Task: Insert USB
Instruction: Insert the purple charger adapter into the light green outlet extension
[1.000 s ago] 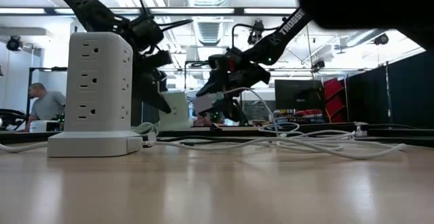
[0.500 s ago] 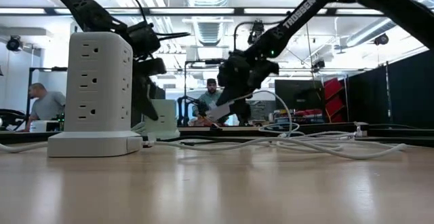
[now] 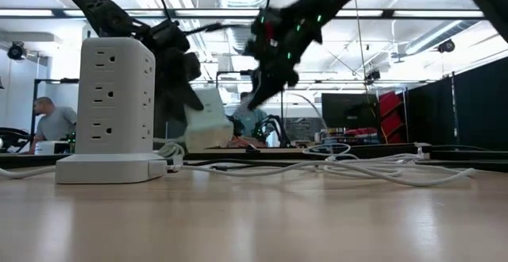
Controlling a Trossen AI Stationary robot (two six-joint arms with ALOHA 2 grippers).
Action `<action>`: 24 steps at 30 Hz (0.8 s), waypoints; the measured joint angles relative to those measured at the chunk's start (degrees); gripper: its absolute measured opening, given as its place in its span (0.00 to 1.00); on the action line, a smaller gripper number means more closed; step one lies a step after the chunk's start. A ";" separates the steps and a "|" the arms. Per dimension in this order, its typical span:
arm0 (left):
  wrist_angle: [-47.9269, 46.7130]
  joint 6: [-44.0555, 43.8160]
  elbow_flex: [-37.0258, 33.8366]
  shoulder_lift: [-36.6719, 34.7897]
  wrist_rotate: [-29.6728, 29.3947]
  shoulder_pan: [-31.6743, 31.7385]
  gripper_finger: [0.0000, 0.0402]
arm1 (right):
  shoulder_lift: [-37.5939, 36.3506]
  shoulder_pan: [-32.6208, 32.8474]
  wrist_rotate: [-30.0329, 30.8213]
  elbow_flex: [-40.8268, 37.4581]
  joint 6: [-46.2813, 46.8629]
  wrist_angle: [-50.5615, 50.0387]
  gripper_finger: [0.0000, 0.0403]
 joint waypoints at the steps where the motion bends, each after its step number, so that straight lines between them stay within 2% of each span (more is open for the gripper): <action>1: 0.14 -0.09 0.00 -0.02 2.70 0.14 0.79 | -1.35 0.42 0.44 -0.10 -0.72 0.23 0.48; 6: 4.03 -3.04 0.02 -0.24 17.32 2.37 0.79 | -8.14 2.96 3.66 -1.96 -4.95 -0.07 0.48; 11: 13.85 -11.86 0.05 -0.26 27.10 5.65 0.79 | -14.42 5.85 4.61 -3.17 -7.70 -0.46 0.48; 17: 25.74 -23.79 0.13 -0.28 33.96 6.80 0.79 | -15.98 8.39 4.35 -3.23 -11.99 -3.68 0.48; 24: 25.98 -26.02 0.61 -0.31 35.80 5.99 0.79 | -15.87 8.50 3.25 -3.28 -11.94 -4.05 0.48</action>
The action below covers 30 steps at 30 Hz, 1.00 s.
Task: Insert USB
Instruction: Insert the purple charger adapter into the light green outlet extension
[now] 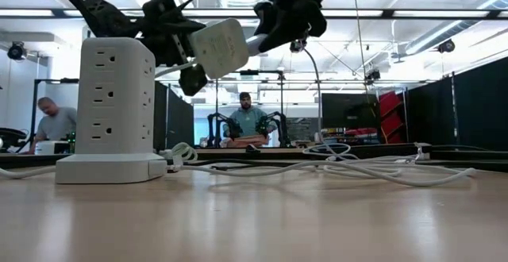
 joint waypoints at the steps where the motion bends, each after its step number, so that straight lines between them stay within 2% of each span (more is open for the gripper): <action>1: -0.15 -0.04 0.00 0.00 0.00 0.00 0.79 | -0.03 0.07 -0.02 0.00 -0.02 -0.12 0.48; 5: -0.36 -0.28 0.00 0.00 -0.02 0.02 0.79 | -0.15 0.79 0.02 0.03 -0.02 -0.20 0.48; 11: -1.87 -0.55 0.00 0.00 -0.11 0.00 0.79 | -0.23 1.70 3.18 2.04 -1.52 -0.79 0.48; 30: -2.51 -1.26 -0.09 0.00 -1.12 -0.34 0.79 | 0.63 2.23 1.53 2.89 -2.38 1.55 0.48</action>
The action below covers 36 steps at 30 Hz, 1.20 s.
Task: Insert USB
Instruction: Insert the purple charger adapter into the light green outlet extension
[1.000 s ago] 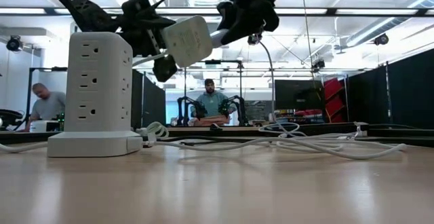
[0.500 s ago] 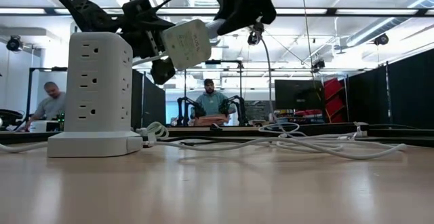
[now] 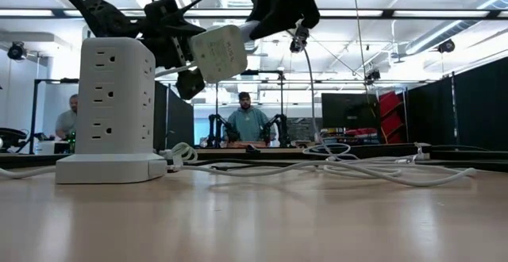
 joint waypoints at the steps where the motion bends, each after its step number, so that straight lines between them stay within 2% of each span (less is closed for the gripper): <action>1: 0.06 -0.05 0.07 0.00 -0.04 -0.08 0.79 | 0.02 -0.02 0.36 0.00 -0.02 0.11 0.48; 10: 0.27 -0.28 0.23 -0.04 -0.21 -0.23 0.79 | 0.15 0.02 1.39 -0.10 -0.55 -2.13 0.48; 22: 0.10 -0.86 0.26 -0.07 -1.39 -0.14 0.79 | 1.64 0.35 2.29 -0.81 0.67 0.97 0.48; 31: 8.08 -3.41 0.22 -0.91 -3.18 -0.10 0.79 | 1.61 0.52 2.64 -1.11 3.68 2.92 0.48; 36: 8.11 -0.21 0.20 -3.45 -1.85 -0.10 0.79 | 0.59 0.67 0.67 -1.05 2.44 5.28 0.48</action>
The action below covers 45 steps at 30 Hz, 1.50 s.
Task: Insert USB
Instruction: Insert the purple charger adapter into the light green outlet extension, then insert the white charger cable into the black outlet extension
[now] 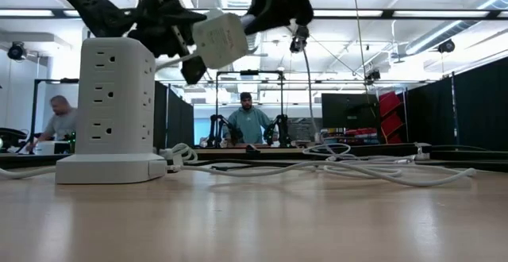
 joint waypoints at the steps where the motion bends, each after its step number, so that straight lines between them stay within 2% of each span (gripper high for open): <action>1: 0.06 0.41 0.00 -0.60 -0.06 0.00 0.79 | -0.29 0.00 -0.20 0.00 -0.36 0.66 0.48; 10: 0.30 0.25 0.00 -3.32 -0.93 0.66 0.79 | -0.92 -0.02 -1.31 0.00 -2.22 3.22 0.48; 17: -0.77 1.33 0.00 -3.76 -1.47 1.03 0.79 | -1.62 -0.02 0.40 0.20 -3.63 2.55 0.48; 19: -2.74 4.10 0.17 -3.76 -1.79 1.26 0.79 | -1.89 0.09 2.81 0.24 -3.53 2.10 0.54; 24: -5.98 8.66 0.39 -3.96 -2.64 3.09 0.79 | -3.99 -0.15 6.80 0.29 -3.42 1.03 0.79; 26: -6.16 9.55 0.39 -3.96 -3.21 4.12 0.79 | -5.22 -0.17 8.32 0.40 -3.03 0.47 0.84; 29: -7.24 12.11 0.39 -4.10 -5.30 6.28 0.79 | -6.15 -0.14 10.03 0.40 -1.95 -0.91 0.86; 32: -11.37 17.11 0.34 -5.01 -12.01 8.59 0.79 | -7.61 -0.25 11.18 0.35 -0.08 -1.77 0.86; 35: -26.77 28.88 3.40 -6.37 -20.89 10.26 0.79 | -9.35 -0.65 11.33 0.38 2.91 -1.84 0.83; 39: -54.53 50.84 11.85 -5.38 -43.41 10.35 0.79 | -10.01 -0.78 11.36 0.40 5.67 -1.92 0.78; 41: -60.10 56.83 14.88 -3.61 -52.14 10.62 0.79 | -10.01 -0.87 11.25 0.40 6.61 -2.03 0.76; 43: -61.57 60.61 16.45 -2.50 -55.59 11.65 0.79 | -9.80 -0.91 11.22 0.40 6.69 -1.92 0.74; 45: -61.03 63.15 16.92 -1.14 -55.72 12.83 0.79 | -9.33 -1.02 11.38 0.40 6.92 -1.92 0.71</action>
